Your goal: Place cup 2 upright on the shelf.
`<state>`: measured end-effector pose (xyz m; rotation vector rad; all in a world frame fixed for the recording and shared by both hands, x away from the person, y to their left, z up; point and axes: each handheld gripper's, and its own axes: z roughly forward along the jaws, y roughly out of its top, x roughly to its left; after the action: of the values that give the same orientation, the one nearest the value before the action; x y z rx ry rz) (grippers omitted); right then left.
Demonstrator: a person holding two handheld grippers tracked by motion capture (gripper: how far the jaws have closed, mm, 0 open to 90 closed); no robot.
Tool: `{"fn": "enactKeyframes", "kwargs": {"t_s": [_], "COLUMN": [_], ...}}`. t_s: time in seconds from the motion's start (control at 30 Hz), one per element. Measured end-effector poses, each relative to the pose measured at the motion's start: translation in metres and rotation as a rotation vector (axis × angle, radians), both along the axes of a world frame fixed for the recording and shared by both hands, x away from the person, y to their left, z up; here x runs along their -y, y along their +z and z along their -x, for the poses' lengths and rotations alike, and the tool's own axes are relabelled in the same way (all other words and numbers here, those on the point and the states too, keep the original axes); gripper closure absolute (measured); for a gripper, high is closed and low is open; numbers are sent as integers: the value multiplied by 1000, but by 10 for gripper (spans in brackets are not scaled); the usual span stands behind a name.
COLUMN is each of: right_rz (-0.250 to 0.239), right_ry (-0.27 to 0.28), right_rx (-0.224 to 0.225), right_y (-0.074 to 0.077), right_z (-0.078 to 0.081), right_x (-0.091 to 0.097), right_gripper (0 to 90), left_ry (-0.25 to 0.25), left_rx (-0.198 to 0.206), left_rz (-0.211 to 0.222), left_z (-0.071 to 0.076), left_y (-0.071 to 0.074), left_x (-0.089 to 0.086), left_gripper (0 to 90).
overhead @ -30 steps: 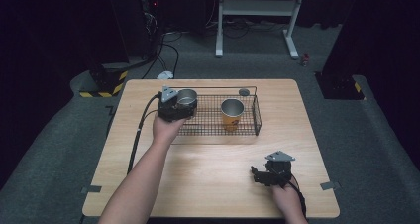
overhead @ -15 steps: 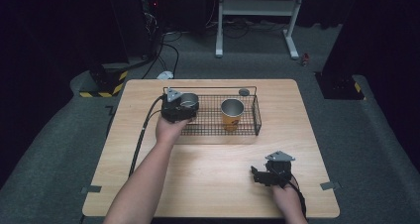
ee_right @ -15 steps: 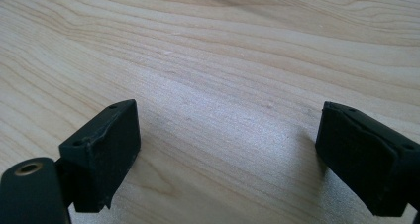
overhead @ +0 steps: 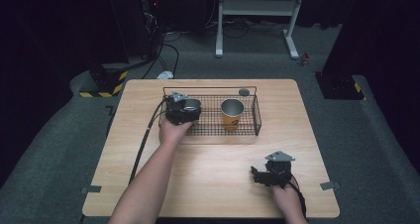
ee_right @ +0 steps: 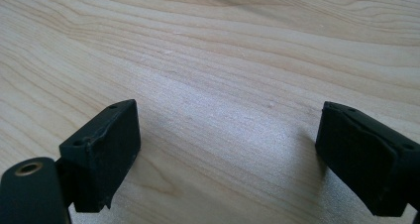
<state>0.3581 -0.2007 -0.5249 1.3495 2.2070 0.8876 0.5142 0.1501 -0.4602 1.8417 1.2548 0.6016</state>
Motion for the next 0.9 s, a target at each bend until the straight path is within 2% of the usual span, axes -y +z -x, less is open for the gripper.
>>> {"fn": "enactKeyframes", "kwargs": {"t_s": [0.13,0.3,0.53,0.63,0.9], "right_rz": [0,0,0,-1,-1], "right_ry": [-1,4,5,6,5], "right_rx": [1,1,2,1,1], "right_y": [0,0,0,0,0], "right_z": [0,0,1,1,1], "right_x": [0,0,0,0,0], "right_gripper": [100,100,100,100,100], "left_ry": [-2,8,10,3,-15], "left_rx": [-44,-66,-85,-85,-105], "left_rz": [-18,-38,-56,-83,-114], "left_z": [-3,-6,-6,-7,-4], "left_y": [-4,-7,-8,-9,-8], "left_x": [4,3,2,3,2], "left_gripper": [187,186,186,186,184]}}
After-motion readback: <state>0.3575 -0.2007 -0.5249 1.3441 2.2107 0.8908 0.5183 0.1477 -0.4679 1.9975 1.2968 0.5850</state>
